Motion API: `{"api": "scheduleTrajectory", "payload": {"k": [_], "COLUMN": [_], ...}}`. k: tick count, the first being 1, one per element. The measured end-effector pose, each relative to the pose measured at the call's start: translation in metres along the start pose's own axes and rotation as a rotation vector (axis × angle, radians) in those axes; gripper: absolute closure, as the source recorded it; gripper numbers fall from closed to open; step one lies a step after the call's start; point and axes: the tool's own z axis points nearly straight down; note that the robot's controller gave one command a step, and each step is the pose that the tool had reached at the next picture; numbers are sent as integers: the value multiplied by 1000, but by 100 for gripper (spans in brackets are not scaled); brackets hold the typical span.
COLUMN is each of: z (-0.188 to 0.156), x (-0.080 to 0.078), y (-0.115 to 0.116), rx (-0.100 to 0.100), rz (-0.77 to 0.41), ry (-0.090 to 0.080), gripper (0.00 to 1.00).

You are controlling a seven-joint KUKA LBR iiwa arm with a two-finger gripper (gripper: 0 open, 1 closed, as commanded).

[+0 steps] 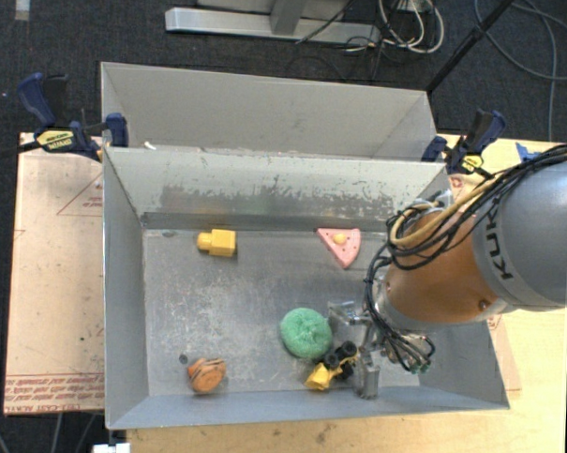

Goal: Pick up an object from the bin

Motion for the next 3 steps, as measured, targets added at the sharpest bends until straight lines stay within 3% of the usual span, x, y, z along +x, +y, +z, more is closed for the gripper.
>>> {"api": "scheduleTrajectory", "payload": {"k": [1,3], "z": [2,2], "x": [-11,-9], "y": [19,22], "rx": [-2,-2], "rz": [221,218], "ry": [15,16], "gripper": [100,100]}}
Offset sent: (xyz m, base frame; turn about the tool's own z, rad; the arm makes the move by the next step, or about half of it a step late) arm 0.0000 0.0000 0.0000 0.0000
